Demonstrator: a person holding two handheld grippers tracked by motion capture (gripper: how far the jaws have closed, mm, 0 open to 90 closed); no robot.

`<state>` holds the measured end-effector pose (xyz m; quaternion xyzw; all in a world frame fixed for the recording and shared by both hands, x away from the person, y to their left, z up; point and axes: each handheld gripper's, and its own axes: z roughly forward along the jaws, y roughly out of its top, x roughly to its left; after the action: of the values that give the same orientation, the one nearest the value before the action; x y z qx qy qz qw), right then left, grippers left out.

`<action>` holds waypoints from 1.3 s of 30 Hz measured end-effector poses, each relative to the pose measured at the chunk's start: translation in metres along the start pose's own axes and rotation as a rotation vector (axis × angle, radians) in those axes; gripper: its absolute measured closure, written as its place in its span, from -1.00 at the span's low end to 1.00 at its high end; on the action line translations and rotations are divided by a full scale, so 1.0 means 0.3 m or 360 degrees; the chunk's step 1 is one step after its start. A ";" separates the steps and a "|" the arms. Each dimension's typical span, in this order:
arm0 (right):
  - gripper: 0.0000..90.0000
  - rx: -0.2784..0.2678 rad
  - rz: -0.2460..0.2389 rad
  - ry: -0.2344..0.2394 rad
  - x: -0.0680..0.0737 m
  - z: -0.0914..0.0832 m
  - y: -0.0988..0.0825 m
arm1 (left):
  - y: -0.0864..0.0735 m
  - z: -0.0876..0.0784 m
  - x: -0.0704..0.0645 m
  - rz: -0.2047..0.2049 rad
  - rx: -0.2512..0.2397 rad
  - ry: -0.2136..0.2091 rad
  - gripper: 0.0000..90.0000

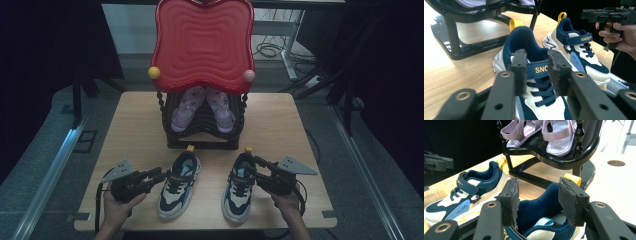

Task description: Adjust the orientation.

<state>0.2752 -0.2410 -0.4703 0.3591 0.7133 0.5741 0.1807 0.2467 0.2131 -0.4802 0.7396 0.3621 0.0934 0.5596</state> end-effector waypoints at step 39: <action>0.14 0.0026 -0.0081 -0.0012 0.023 0.008 -0.023 | -0.061 0.149 -0.143 0.0054 0.0294 -0.0205 0.98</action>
<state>0.2701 -0.2348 -0.4764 0.3446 0.7261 0.5621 0.1949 0.2322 0.1538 -0.5012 0.7986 0.3197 0.0214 0.5096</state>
